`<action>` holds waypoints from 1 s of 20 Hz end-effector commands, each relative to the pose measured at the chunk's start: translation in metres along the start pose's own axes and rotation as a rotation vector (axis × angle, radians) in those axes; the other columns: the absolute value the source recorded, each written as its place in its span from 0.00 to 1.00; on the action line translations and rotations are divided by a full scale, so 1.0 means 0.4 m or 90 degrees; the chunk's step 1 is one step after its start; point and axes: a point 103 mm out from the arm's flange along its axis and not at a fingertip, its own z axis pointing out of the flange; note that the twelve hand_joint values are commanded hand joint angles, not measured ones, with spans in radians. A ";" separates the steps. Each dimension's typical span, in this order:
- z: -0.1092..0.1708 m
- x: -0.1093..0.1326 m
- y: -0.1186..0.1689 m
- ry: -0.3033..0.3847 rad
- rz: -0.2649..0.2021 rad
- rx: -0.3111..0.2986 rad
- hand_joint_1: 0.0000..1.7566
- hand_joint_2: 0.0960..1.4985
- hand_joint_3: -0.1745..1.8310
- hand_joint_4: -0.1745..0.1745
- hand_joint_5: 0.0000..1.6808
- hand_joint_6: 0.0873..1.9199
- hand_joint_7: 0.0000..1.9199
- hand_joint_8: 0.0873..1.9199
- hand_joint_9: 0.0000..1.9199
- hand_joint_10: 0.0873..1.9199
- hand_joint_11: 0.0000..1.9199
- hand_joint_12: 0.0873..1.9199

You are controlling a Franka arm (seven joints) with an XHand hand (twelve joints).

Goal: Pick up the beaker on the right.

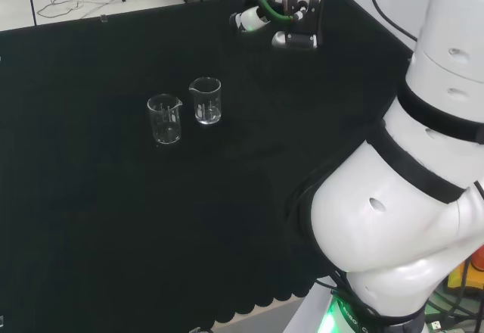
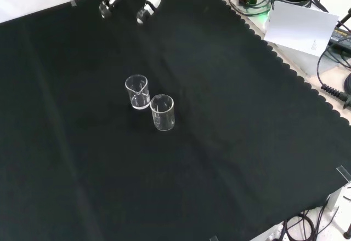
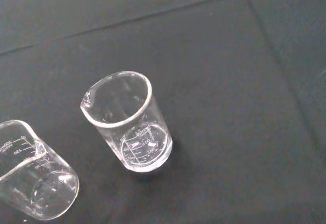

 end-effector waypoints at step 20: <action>0.315 -0.031 0.117 0.126 -0.103 0.064 0.46 0.36 0.38 0.41 0.23 0.00 0.09 0.31 0.19 0.33 0.00 0.73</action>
